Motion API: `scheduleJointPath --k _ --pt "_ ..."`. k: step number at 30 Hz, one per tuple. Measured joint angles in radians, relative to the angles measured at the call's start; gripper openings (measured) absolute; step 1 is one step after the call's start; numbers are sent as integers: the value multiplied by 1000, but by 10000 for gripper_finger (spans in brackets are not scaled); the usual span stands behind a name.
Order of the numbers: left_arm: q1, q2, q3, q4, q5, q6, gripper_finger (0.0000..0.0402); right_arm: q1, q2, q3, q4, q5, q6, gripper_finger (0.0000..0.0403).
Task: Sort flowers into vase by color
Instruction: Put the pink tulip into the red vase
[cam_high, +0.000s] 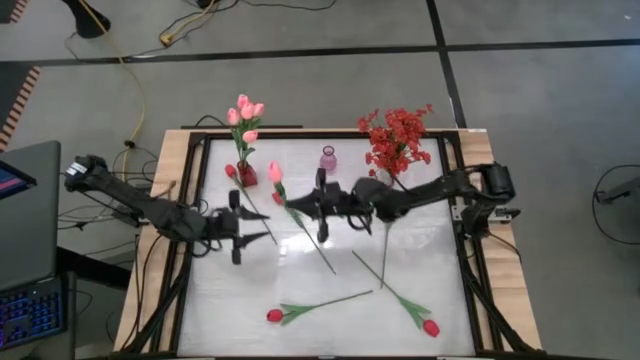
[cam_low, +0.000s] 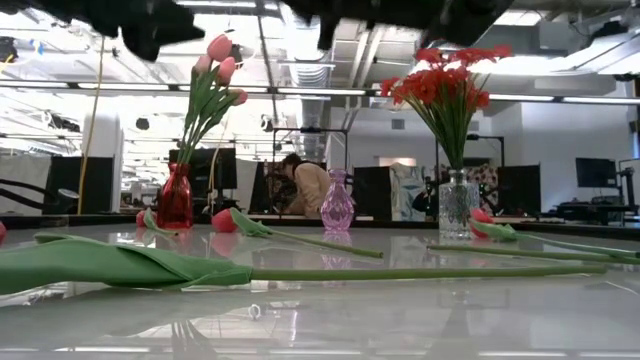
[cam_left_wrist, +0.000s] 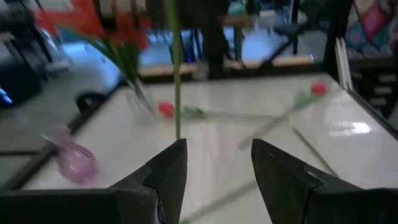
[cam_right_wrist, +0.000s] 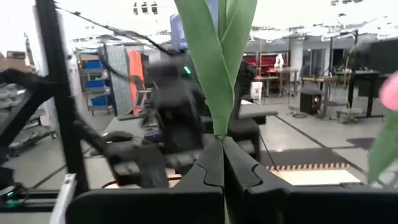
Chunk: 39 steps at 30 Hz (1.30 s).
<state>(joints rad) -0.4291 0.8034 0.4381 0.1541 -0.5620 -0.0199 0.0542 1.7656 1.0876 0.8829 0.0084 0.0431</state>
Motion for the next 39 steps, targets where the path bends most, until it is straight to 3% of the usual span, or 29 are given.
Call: scheduleJointPath --k 4,9,15,24,39 --pt "72 -117 0 13 30 62 169 -73 58 5 104 -99 78 16" --pt "208 -149 0 43 140 60 169 -115 105 6 265 -194 143 16" --pt "336 -56 0 244 432 49 169 -116 105 6 289 -201 156 16" --pt "410 100 -1 376 513 14 169 -104 105 6 327 -194 159 16" --pt "494 122 -1 437 584 36 169 -129 105 6 292 -182 142 16"
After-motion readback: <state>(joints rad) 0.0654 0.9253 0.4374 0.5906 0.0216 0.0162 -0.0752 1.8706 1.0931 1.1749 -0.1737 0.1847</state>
